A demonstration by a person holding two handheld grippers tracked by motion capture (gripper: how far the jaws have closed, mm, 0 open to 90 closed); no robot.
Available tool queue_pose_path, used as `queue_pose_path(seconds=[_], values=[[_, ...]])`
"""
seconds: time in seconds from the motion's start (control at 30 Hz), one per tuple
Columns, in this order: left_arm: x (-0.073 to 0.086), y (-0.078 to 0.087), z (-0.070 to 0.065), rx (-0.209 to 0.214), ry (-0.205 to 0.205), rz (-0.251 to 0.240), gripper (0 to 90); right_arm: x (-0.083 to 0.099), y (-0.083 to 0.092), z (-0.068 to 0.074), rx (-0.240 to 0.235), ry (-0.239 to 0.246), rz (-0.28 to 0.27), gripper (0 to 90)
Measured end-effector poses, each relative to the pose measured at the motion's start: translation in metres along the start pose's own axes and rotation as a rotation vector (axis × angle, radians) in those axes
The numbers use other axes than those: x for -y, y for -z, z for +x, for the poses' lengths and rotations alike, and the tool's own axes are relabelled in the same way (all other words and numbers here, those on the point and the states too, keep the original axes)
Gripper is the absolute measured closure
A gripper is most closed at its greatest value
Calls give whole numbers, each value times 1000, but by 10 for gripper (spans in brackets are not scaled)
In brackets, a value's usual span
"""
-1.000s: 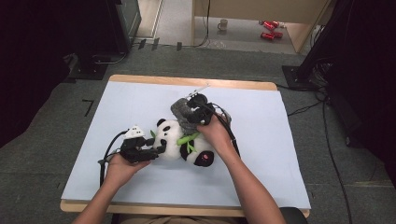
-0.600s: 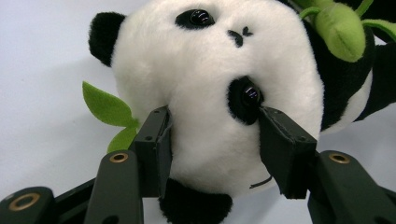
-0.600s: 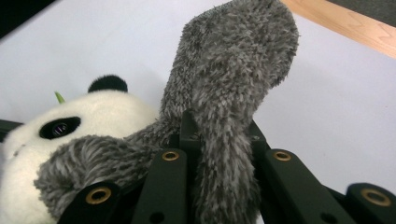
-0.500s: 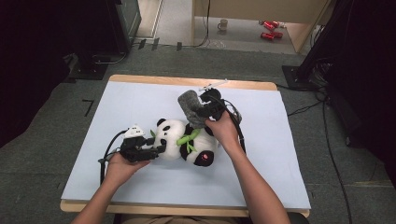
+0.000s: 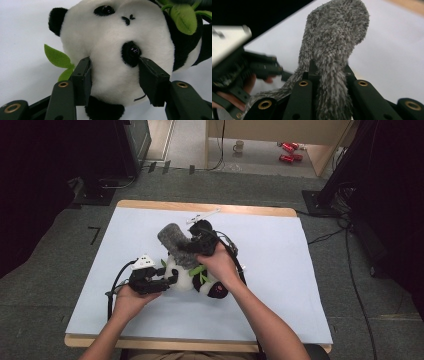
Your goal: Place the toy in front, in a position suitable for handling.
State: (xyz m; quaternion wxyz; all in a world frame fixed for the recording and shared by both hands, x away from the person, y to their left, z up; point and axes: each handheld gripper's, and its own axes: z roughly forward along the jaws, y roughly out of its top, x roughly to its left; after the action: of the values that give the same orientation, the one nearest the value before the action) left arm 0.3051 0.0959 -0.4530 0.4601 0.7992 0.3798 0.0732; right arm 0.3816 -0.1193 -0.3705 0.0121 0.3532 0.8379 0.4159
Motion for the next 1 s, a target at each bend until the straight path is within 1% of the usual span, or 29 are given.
queue_pose_path(seconds=[0.07,0.1,0.13,0.17,0.23,0.27,0.37,0.43,0.53,0.6,0.63,0.7,0.77,0.83,0.93,1.0], values=[[0,0,0,-2,-1,9,466,8,-10,-1,7,5,49,775],[1,0,0,-3,0,8,465,10,-12,-3,6,0,53,774],[1,1,0,-5,0,7,464,12,-13,-7,-6,-15,57,771],[1,1,-1,-7,-1,4,464,12,-12,-11,0,-15,71,766],[1,0,-1,-11,-1,1,464,12,-11,-13,27,10,81,765],[1,0,-1,-10,-3,1,465,13,-10,-13,34,11,85,766],[1,0,0,-3,3,-1,465,14,-7,-14,71,36,87,769],[1,0,1,-1,5,-1,465,15,-4,-19,106,38,91,770],[1,0,1,1,8,-4,465,19,2,-30,131,1,105,773],[1,0,1,5,6,-11,463,23,6,-36,135,-10,107,773],[1,-1,1,6,6,-15,462,23,6,-36,145,-8,111,772],[1,-1,2,12,8,-20,461,23,7,-34,177,29,114,772],[1,0,3,17,10,-22,460,22,7,-33,193,45,116,772],[1,0,3,17,4,-25,460,22,9,-36,193,27,116,772],[1,-1,3,19,4,-32,459,22,16,-43,199,0,100,773],[1,-1,4,21,5,-33,458,23,21,-46,214,-3,85,773]])
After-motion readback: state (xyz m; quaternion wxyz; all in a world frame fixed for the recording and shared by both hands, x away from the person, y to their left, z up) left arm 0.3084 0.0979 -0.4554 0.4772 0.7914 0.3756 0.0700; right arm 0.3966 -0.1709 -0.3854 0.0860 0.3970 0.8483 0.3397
